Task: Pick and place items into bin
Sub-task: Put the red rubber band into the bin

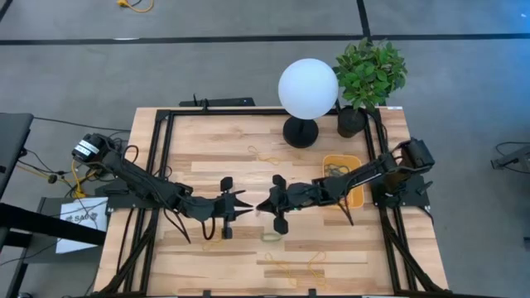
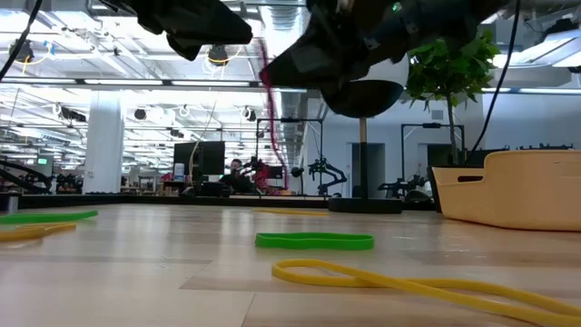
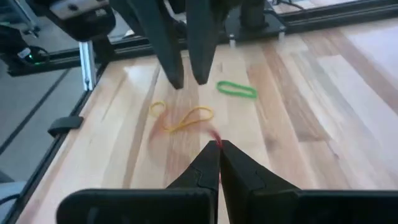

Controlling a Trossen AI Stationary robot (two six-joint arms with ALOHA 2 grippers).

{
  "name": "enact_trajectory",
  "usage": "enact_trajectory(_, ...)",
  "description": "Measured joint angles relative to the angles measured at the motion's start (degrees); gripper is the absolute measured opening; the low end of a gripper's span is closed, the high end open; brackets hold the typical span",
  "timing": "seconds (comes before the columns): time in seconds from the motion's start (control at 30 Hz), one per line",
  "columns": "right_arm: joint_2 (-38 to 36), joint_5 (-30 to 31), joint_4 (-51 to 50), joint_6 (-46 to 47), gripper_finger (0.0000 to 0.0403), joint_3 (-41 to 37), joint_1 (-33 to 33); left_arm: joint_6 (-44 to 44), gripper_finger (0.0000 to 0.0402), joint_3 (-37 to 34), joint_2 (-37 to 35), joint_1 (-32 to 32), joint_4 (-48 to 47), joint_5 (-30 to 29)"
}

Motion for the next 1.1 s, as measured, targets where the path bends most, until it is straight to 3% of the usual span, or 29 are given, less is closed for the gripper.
enact_trajectory(0.13,-4.9,7.0,-9.8,1.5,0.0001,0.1,0.6,-0.6,0.0036,0.0,0.0,0.0,-1.8,-0.4)
enact_trajectory(0.3,-12.8,23.8,-26.4,6.7,0.0001,0.1,4.3,-4.0,0.0036,0.0,0.0,0.0,-5.4,-0.4)
enact_trajectory(0.43,-19.4,39.3,-45.3,17.7,0.0001,0.1,9.7,-6.2,0.0036,0.0,0.0,0.0,-7.0,-0.4)
enact_trajectory(0.57,-25.4,49.9,-66.0,37.3,0.0000,0.1,15.8,-7.7,0.0036,0.0,0.0,0.0,-7.2,-0.5)
enact_trajectory(0.7,-29.2,50.6,-85.6,57.5,0.0000,0.1,20.9,-8.0,0.0036,0.0,0.0,0.0,-7.2,-0.5)
enact_trajectory(0.83,-30.3,44.9,-97.1,70.7,0.0000,0.1,23.6,-8.0,0.0036,0.0,0.0,0.0,-7.2,-0.5)
enact_trajectory(0.93,-29.8,38.8,-97.4,73.0,0.0001,0.1,24.1,-8.0,0.0036,0.0,0.0,0.0,-7.2,-0.5)
enact_trajectory(1.1,-26.0,37.1,-100.4,73.5,0.0003,0.1,22.9,-8.0,0.0036,0.0,0.0,0.0,-7.1,-1.0)
